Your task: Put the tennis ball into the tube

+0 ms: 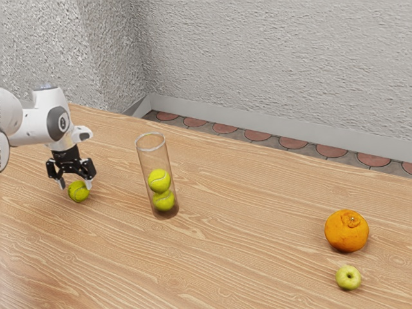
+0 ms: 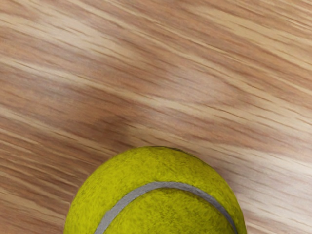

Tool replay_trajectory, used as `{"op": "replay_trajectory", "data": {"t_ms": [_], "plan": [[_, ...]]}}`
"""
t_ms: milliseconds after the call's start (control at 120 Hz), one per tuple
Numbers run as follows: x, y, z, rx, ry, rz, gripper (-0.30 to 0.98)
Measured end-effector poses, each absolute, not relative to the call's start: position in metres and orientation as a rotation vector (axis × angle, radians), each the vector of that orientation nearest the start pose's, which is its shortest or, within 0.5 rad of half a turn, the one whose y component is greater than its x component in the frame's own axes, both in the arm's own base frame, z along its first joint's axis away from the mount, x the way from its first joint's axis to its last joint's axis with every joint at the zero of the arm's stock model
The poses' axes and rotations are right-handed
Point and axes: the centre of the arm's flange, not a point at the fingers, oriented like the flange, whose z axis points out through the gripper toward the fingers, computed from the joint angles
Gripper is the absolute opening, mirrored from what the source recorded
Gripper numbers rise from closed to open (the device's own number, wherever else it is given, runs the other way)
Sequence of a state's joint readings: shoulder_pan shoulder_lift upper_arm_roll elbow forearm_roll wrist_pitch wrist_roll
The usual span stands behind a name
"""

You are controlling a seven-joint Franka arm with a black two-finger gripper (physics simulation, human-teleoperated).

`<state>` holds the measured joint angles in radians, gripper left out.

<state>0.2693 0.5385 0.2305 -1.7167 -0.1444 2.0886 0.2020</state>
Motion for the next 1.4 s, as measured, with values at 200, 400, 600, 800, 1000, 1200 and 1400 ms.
{"op": "replay_trajectory", "data": {"t_ms": [200, 400, 600, 800, 1000, 1200, 1400], "plan": [[0.582, 0.293, 0.256, -3.154, -0.552, 0.246, 0.69], [0.580, 0.295, 0.247, -3.165, -0.549, 0.258, 0.69], [0.582, 0.297, 0.247, -3.170, -0.534, 0.249, 0.67], [0.583, 0.297, 0.248, -3.173, -0.516, 0.245, 0.45], [0.584, 0.296, 0.253, -3.170, -0.498, 0.235, 0.39], [0.591, 0.271, 0.329, -3.171, -0.427, 0.079, 0.33], [0.586, 0.199, 0.473, -3.176, -0.277, -0.163, 0.33]]}}
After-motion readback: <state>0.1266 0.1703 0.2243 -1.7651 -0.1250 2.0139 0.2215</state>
